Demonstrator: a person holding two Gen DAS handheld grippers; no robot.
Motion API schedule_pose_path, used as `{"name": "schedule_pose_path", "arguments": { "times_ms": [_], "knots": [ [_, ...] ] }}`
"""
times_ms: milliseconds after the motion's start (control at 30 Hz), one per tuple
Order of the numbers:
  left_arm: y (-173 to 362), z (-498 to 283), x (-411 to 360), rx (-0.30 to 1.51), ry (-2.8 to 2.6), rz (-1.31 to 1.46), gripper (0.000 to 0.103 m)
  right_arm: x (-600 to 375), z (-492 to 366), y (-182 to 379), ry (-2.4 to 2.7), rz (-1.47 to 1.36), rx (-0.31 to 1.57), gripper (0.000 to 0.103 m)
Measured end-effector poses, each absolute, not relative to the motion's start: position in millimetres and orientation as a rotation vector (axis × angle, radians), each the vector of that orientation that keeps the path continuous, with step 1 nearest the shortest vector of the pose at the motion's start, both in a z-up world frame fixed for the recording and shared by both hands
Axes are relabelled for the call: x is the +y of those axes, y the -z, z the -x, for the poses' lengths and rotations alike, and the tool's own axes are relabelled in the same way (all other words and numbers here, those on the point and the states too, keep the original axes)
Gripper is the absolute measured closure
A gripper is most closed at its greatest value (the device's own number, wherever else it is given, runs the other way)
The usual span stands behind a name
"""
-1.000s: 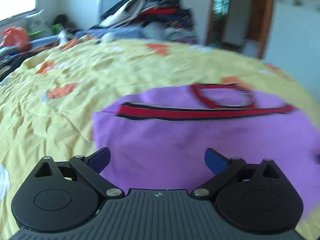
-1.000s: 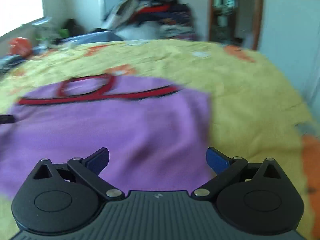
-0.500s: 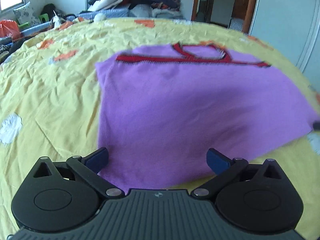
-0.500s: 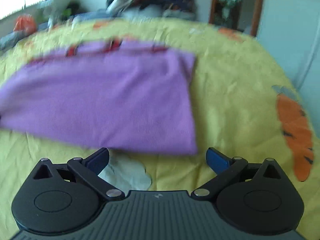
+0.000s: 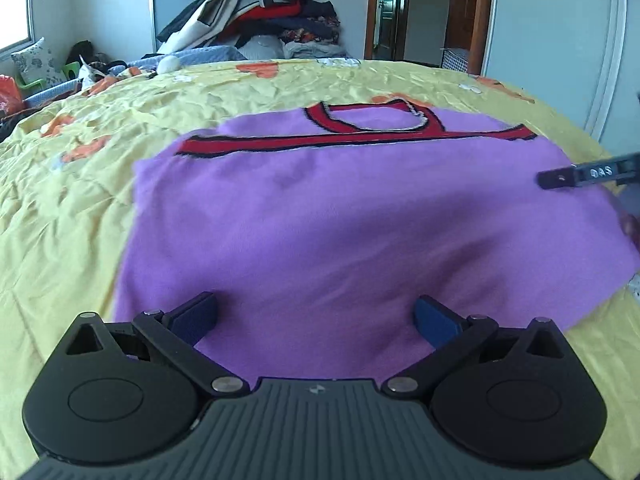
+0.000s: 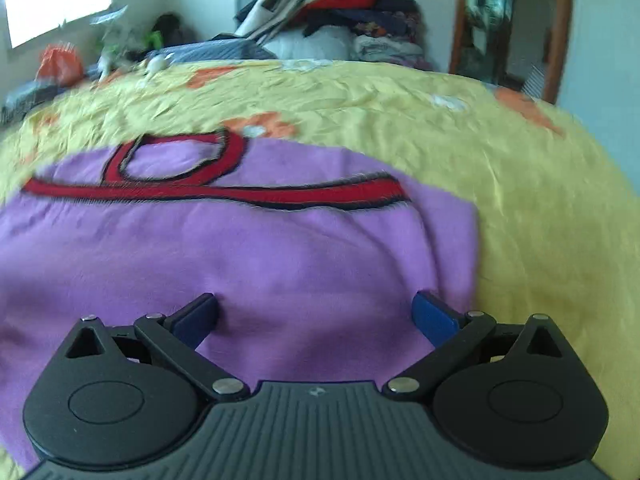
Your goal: Fold small clothes
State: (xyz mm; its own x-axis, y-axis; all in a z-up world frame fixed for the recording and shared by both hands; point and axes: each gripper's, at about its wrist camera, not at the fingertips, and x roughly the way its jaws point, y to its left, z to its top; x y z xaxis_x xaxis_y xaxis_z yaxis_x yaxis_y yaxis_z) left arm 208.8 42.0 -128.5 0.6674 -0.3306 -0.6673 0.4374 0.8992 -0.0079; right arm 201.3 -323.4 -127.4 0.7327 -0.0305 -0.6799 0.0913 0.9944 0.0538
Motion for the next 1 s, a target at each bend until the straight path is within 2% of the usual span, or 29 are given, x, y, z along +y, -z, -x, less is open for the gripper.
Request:
{"name": "schedule_pose_path", "arguments": {
  "times_ms": [200, 333, 433, 533, 600, 1000],
  "knots": [
    [127, -206, 50, 0.711, 0.396, -0.126, 0.000, -331, -180, 130, 0.093, -0.115, 0.722, 0.000],
    [112, -203, 66, 0.720, 0.369, -0.024, 0.000, -313, -155, 107, 0.096, -0.119, 0.622, 0.000],
    [99, -211, 71, 0.721, 0.363, 0.034, 0.000, -289, -133, 107, -0.002, -0.132, 0.656, 0.000],
    [110, -221, 61, 0.804, 0.329, -0.042, 0.000, -264, -122, 124, 0.042, -0.037, 0.756, 0.000],
    [122, -210, 52, 0.783, 0.321, -0.168, 0.000, -265, -106, 128, 0.053, -0.048, 0.739, 0.000],
    [127, -182, 72, 0.726, 0.303, -0.135, 0.000, -284, -73, 116, 0.023, -0.137, 0.745, 0.000]
  ]
}}
